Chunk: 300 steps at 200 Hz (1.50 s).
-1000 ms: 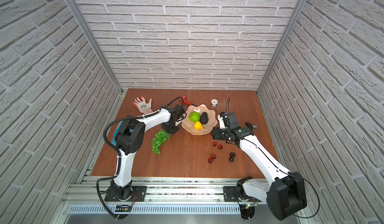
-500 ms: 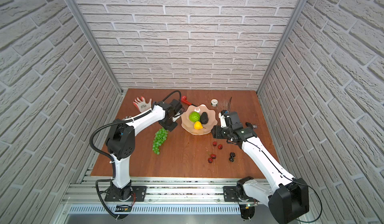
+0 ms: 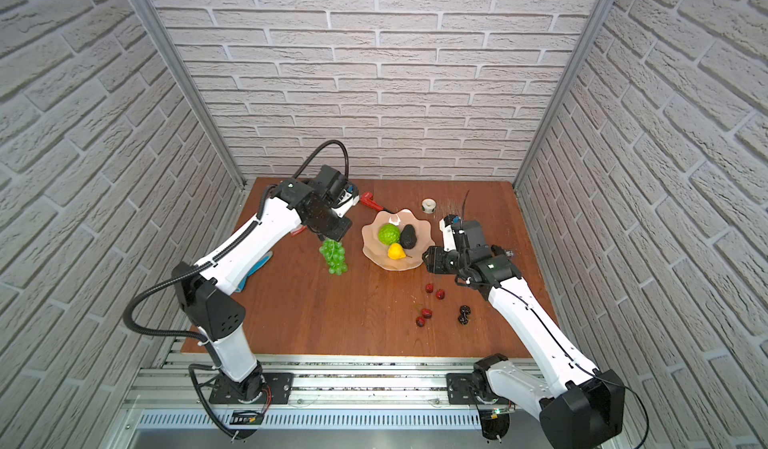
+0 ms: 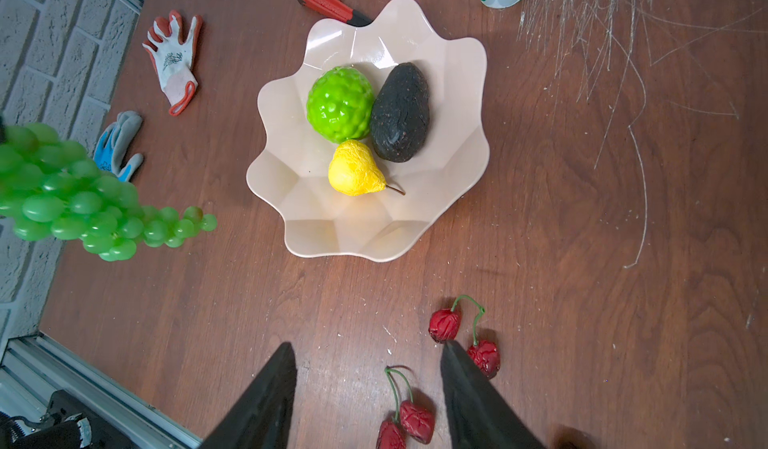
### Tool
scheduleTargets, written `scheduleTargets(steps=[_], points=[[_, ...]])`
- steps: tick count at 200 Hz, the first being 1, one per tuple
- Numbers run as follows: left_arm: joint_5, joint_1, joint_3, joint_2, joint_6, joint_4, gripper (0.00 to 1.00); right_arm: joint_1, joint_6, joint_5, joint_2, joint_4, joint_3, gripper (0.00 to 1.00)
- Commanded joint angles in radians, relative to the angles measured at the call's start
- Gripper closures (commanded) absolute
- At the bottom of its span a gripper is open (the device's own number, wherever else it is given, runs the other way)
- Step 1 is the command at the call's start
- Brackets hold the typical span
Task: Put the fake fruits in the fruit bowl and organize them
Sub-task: 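Lift the grape bunch and carry it over the bowl with the left gripper, then lower the grape bunch into the bowl with the left gripper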
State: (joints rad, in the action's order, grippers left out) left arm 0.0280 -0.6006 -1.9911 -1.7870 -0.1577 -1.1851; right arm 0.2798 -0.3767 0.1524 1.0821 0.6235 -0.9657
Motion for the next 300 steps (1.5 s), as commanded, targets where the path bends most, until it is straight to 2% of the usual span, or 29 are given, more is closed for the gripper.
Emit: scheduleTargets(steps=[1, 69, 161, 223, 256, 300], points=[[0.121, 0.004, -0.108, 0.004, -0.053, -0.029, 1.0, 0.006, 0.012, -0.001, -0.019, -0.03, -0.016, 0.42], [0.304, -0.031, -0.324, -0.157, -0.149, 0.086, 1.0, 0.006, -0.004, -0.025, -0.006, -0.087, 0.0, 0.42], [0.45, -0.095, -0.356, -0.319, -0.311, 0.378, 1.0, 0.002, 0.014, -0.088, -0.019, -0.095, 0.033, 0.41], [0.427, -0.113, -0.286, -0.364, -0.333, 0.507, 1.0, 0.002, 0.032, -0.077, -0.007, -0.098, 0.054, 0.41], [0.463, -0.108, -0.254, -0.385, -0.356, 0.535, 1.0, 0.002, 0.047, -0.083, 0.0, -0.094, 0.056, 0.41], [0.5, -0.103, -0.086, -0.332, -0.387, 0.626, 1.0, 0.002, 0.046, -0.069, 0.036, -0.115, 0.056, 0.41]])
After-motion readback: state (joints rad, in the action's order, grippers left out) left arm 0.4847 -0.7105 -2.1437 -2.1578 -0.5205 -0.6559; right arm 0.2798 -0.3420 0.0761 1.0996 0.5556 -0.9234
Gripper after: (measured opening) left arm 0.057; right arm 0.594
